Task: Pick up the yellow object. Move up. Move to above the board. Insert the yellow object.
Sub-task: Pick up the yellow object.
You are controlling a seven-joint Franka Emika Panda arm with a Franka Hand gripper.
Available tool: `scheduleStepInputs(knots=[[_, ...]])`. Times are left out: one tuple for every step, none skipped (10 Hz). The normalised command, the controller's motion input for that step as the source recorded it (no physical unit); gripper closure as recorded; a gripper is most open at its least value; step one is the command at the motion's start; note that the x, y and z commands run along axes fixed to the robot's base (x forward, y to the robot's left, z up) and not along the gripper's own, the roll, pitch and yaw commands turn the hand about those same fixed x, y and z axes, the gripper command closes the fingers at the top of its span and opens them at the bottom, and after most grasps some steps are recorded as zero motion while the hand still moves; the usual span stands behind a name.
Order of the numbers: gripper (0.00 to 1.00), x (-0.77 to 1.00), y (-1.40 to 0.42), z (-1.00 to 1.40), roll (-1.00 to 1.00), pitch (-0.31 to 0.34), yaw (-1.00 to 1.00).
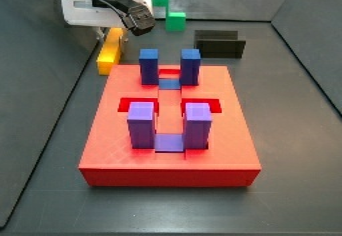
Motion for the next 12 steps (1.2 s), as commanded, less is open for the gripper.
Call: scheduleStepInputs(knots=[[1.0,0.0,0.0,0.0,0.0,0.0,0.0],[1.0,0.0,0.0,0.0,0.0,0.0,0.0],[1.0,0.0,0.0,0.0,0.0,0.0,0.0],[1.0,0.0,0.0,0.0,0.0,0.0,0.0],[1.0,0.0,0.0,0.0,0.0,0.0,0.0],[1.0,0.0,0.0,0.0,0.0,0.0,0.0],[1.0,0.0,0.0,0.0,0.0,0.0,0.0],[1.0,0.0,0.0,0.0,0.0,0.0,0.0],[1.0,0.0,0.0,0.0,0.0,0.0,0.0],[1.0,0.0,0.0,0.0,0.0,0.0,0.0],[1.0,0.0,0.0,0.0,0.0,0.0,0.0],[1.0,0.0,0.0,0.0,0.0,0.0,0.0]])
